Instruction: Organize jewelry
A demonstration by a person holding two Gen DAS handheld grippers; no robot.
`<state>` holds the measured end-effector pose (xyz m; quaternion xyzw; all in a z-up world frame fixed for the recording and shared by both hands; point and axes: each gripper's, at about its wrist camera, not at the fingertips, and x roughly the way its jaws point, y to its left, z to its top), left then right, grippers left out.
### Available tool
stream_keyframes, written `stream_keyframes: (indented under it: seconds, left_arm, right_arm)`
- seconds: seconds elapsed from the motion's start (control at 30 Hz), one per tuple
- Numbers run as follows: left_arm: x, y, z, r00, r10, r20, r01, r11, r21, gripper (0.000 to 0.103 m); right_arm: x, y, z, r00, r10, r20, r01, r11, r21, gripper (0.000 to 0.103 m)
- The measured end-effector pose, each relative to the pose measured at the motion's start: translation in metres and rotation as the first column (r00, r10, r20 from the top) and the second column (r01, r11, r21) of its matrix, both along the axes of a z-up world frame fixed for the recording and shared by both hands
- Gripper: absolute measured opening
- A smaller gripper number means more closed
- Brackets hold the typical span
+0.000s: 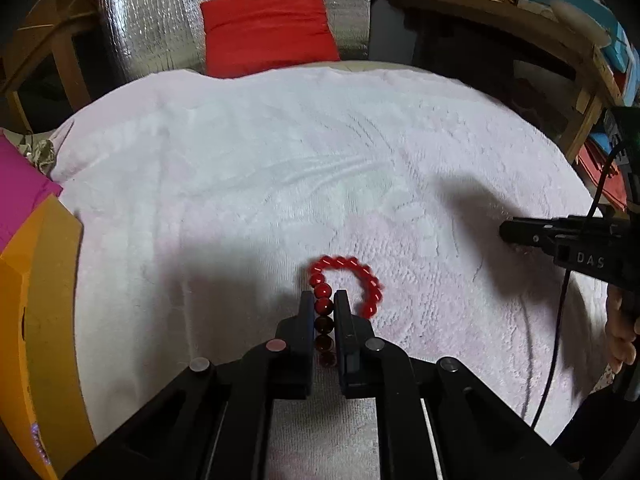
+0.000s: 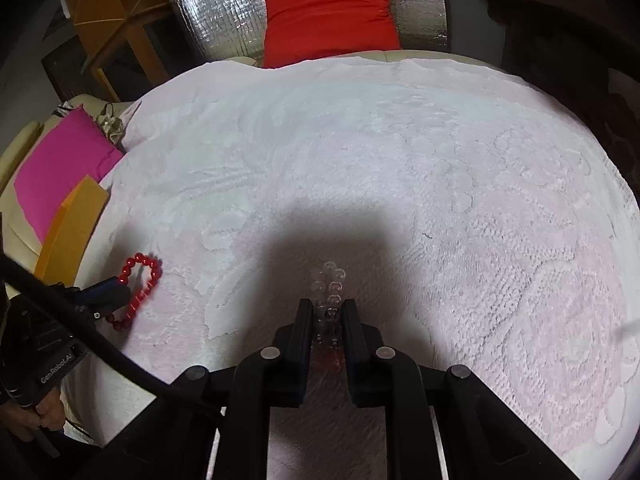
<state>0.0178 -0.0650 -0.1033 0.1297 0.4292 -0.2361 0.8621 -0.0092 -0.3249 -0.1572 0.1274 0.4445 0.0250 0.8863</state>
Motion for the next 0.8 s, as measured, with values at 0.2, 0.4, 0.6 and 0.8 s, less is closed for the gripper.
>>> stream_keyframes:
  seconds: [0.2,0.4,0.6,0.8]
  left_arm:
    - [-0.006,0.001,0.013,0.999,0.003,0.033,-0.002,1.000,-0.015,0.010]
    - [-0.010,0.009,0.023,0.998,0.021,0.052,-0.018,0.999,-0.041,0.010]
    - [-0.013,0.022,0.038,0.996,0.051,0.080,-0.045,0.996,-0.077,0.010]
    - [-0.016,0.038,0.055,0.989,0.091,0.118,-0.078,0.991,-0.105,0.010]
  right_arm:
    - [0.000,0.012,0.014,1.000,0.007,0.027,-0.008,1.000,0.012,0.015]
    - [0.003,0.027,0.028,0.998,0.026,0.057,-0.027,0.999,0.020,0.015]
    - [0.005,0.041,0.038,0.996,0.041,0.079,-0.044,0.999,0.027,0.015]
    - [0.005,0.057,0.048,0.993,0.062,0.101,-0.066,0.997,0.034,0.016]
